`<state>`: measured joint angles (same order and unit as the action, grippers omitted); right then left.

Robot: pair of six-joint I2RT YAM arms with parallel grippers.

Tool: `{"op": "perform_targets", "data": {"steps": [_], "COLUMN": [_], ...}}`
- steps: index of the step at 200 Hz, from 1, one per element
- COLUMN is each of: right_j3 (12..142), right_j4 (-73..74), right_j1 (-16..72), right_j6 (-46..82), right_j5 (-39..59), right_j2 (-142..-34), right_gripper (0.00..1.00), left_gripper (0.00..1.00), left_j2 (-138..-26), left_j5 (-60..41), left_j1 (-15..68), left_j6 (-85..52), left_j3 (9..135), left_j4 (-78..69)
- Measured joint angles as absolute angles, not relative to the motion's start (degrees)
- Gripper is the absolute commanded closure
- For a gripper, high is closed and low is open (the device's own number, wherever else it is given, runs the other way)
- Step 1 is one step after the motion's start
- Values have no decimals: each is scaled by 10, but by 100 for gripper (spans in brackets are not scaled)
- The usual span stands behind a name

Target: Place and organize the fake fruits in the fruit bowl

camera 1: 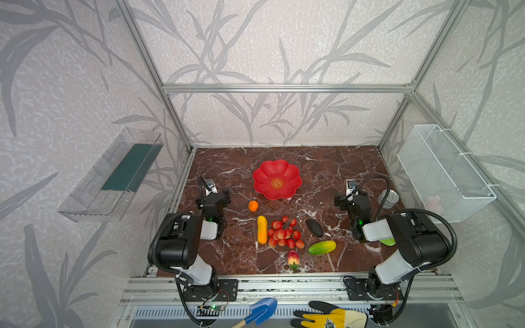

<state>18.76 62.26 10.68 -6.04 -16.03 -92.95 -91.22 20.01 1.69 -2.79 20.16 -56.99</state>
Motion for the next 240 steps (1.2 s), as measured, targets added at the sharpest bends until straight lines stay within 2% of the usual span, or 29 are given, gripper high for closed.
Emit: {"op": "perform_targets", "data": {"steps": [56, 75, 96, 113, 128, 157, 194, 213, 240], "right_j3": [182, 199, 300, 366, 369, 315, 366, 405, 403], "right_j4": [618, 502, 327, 278, 276, 277, 77, -14, -103], "right_j1": [109, 115, 116, 116, 112, 94, 116, 151, 204], "right_j6": [-61, -56, -18, 27, 78, 147, 162, 151, 150], "right_j5": [-166, -180, -185, -162, -113, 9, 79, 84, 89], "right_j2": [-917, -835, -734, -678, -633, -615, -640, -638, -619], "right_gripper": [1, 1, 1, 1, 1, 1, 2, 4, 9], "left_gripper": [1, 1, 1, 1, 1, 1, 1, 1, 1], "left_j2": [-912, -912, -912, -909, -892, -754, -535, -491, -486], "left_j5": [200, 201, 205, 205, 243, 327, 307, 265, 227], "left_j1": [17, 17, 17, 18, 34, 77, 77, 77, 77], "left_j6": [-28, -29, -31, -30, -27, -29, -133, -178, -222], "left_j3": [196, 173, 142, 123, 114, 125, 171, 171, 171], "left_j4": [-583, -617, -656, -681, -686, -617, -474, -458, -432]}}
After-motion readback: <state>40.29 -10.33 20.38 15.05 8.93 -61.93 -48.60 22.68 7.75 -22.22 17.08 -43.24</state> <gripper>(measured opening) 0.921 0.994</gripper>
